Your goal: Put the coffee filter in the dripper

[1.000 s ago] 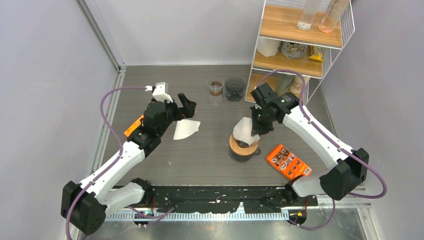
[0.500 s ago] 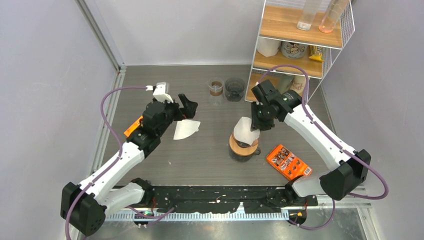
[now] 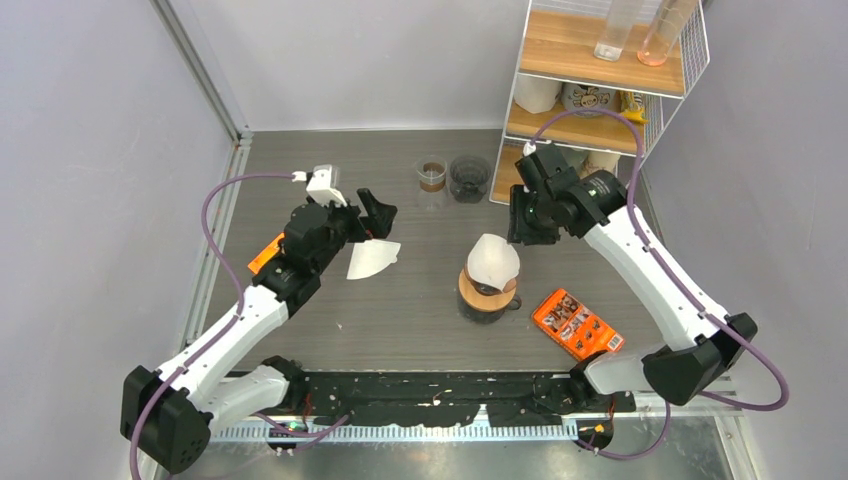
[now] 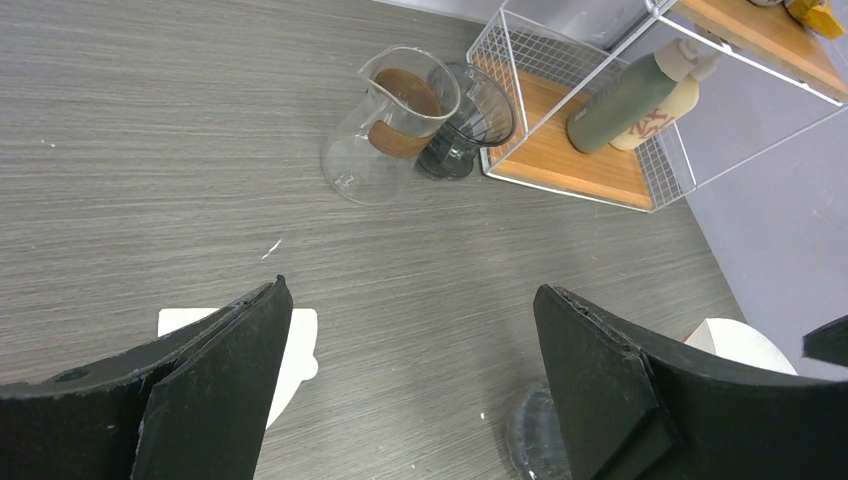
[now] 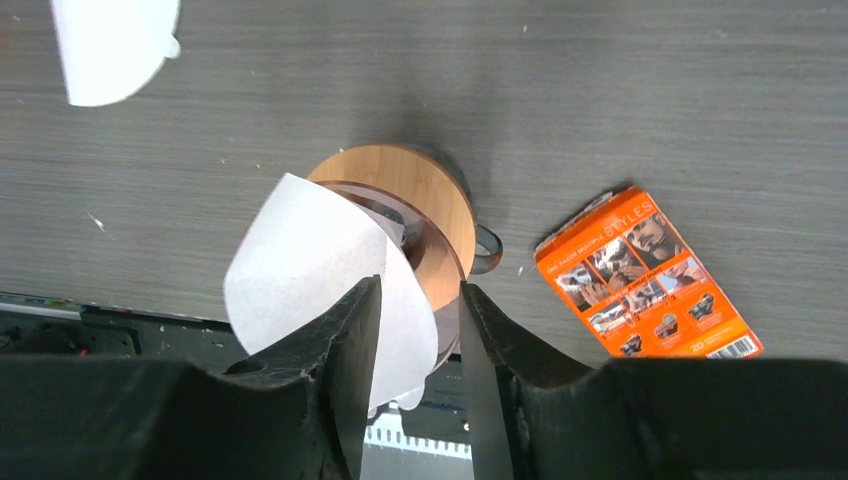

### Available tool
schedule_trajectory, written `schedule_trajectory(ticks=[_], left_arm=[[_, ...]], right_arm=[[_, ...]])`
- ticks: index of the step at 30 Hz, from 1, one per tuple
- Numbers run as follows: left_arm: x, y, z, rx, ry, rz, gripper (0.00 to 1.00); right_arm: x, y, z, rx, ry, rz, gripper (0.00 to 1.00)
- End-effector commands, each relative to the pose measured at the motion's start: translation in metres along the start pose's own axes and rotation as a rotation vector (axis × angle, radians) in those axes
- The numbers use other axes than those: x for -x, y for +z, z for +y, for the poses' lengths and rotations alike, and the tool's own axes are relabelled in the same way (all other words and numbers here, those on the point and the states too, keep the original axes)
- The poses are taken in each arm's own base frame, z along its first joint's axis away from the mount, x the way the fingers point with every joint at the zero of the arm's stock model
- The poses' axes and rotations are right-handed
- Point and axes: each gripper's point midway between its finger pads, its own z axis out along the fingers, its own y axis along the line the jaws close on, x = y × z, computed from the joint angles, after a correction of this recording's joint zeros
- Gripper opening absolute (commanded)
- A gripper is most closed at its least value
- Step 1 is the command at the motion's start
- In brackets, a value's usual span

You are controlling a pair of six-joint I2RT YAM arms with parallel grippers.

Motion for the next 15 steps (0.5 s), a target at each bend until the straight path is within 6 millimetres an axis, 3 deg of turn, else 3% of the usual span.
schedule_trajectory(ticks=[1,5,8,15], left_arm=[[0.018,-0.003,-0.009,-0.043,0.012,-0.068,1.0],[0.017,-0.002,-0.008,-0.039,0.011,-0.065,1.0],[0.017,-0.002,-0.008,-0.038,0.011,-0.065,1.0],[0.016,0.0,-0.007,-0.032,0.017,-0.06,1.0]], right_arm=[[0.024,-0.034,0.007,0.065,-0.016,-0.121,0.39],[0.021,-0.035,0.026,0.155,-0.036,-0.119,0.33],[0.006,-0.022,0.039,0.156,-0.083,-0.081,0.32],[-0.012,0.016,0.035,0.055,-0.075,-0.06,0.29]])
